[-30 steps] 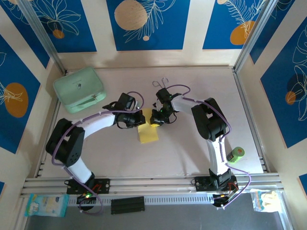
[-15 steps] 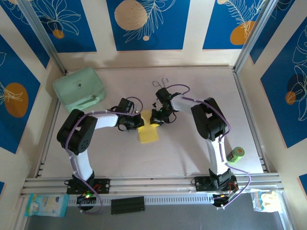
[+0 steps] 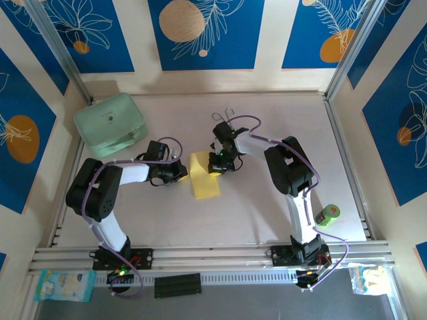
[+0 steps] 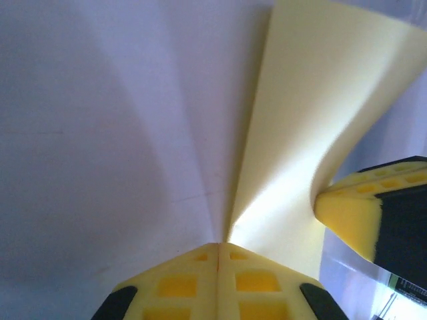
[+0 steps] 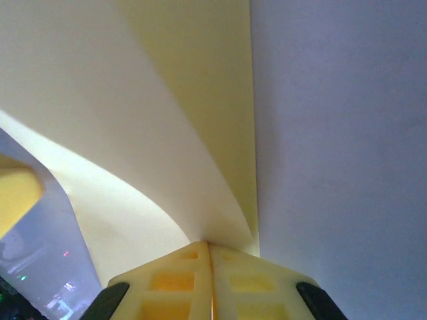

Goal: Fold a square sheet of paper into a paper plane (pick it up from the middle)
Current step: First fold the square sheet of paper in half at the center of the table.

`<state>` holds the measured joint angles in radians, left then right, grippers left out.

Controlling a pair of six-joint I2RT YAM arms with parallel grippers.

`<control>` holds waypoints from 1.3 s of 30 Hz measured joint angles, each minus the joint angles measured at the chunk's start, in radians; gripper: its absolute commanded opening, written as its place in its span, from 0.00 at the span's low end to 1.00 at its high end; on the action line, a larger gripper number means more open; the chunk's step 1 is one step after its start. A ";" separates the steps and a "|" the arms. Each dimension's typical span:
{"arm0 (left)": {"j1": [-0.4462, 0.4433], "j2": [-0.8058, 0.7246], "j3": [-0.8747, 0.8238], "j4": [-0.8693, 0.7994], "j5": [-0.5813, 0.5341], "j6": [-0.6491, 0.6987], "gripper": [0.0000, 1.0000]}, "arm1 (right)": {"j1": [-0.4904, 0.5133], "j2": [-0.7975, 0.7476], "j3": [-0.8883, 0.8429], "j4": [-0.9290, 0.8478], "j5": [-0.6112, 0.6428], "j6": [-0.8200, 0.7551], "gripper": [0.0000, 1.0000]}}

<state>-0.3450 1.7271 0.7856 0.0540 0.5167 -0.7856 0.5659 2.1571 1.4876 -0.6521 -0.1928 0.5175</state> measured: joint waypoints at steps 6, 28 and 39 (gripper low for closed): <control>-0.051 0.001 0.093 -0.016 0.019 0.001 0.06 | 0.011 0.005 0.019 -0.022 0.029 -0.006 0.08; 0.022 0.124 0.135 -0.025 -0.024 -0.021 0.04 | 0.026 0.007 0.034 -0.043 0.074 -0.034 0.08; -0.026 0.044 0.221 -0.076 -0.076 0.001 0.02 | 0.031 0.007 0.038 -0.048 0.089 -0.043 0.08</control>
<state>-0.3710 1.7710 1.0065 -0.0223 0.4408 -0.7845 0.5964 2.1643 1.5253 -0.6998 -0.1043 0.4740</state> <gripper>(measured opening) 0.060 0.082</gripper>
